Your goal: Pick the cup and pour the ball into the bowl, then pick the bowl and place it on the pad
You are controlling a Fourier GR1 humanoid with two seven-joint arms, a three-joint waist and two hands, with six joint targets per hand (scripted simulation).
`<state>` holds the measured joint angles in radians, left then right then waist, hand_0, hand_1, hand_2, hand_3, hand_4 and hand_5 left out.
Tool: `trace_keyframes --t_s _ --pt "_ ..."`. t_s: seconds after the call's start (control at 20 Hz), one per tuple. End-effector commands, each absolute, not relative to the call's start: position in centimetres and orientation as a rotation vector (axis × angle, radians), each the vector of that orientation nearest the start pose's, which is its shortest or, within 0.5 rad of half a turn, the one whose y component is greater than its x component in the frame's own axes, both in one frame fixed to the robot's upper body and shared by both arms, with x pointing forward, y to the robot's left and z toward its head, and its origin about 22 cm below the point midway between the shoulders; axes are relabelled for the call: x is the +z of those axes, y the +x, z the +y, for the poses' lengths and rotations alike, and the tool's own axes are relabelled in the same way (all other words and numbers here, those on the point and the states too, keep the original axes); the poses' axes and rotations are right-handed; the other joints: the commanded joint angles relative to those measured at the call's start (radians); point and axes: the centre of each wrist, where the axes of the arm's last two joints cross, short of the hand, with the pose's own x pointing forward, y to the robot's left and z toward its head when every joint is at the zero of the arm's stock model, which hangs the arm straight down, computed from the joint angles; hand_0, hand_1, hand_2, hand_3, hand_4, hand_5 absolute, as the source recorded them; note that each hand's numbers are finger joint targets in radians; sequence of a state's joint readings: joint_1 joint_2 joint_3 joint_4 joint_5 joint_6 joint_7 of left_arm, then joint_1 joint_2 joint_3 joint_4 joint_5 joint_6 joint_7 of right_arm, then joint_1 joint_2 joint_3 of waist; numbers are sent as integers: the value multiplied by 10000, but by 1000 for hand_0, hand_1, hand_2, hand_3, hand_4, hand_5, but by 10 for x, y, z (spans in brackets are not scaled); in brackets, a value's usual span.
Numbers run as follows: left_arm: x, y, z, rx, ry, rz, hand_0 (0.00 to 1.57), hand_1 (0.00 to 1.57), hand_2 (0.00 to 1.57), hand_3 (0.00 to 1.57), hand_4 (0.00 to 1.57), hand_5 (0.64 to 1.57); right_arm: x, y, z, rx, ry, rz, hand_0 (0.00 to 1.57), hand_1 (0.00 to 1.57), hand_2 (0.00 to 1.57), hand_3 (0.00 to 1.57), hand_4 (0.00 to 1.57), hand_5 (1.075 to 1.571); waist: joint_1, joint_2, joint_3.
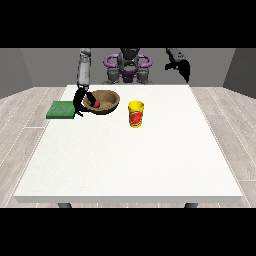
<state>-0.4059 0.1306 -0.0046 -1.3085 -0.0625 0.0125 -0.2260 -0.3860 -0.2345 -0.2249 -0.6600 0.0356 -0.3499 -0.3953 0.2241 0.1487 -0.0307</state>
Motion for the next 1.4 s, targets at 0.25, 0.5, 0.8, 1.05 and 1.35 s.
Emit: trace_keyframes --t_s 0.25,0.5,0.8,1.05,1.35 --pt "-23 309 272 -1275 1605 -16344 0 0 0 0 998 1411 -38 342 -297 645 -6018 -10554 1571 1571 1571 889 806 1565 -1871 -2568 281" --pt "-24 301 296 -1060 2191 -16252 0 0 0 0 997 1410 2 349 -348 512 -5350 -10413 1571 1571 1571 716 799 1569 -2407 -2473 302" --pt "-21 299 292 -1434 1561 -17307 0 0 0 0 1029 1430 39 361 -361 -440 -5539 -11388 1571 1571 1571 750 787 1570 -1886 -1527 306" --pt "27 320 326 -1011 1807 -17837 0 0 0 0 1254 1503 29 332 -414 -243 -6120 -11800 1571 1571 1571 217 878 1570 -1943 -1000 312" --pt "92 307 438 -101 2481 -19693 0 0 0 0 1296 1571 63 333 -447 -1312 -6475 -12673 1571 1571 1571 0 864 1570 -1186 180 306"
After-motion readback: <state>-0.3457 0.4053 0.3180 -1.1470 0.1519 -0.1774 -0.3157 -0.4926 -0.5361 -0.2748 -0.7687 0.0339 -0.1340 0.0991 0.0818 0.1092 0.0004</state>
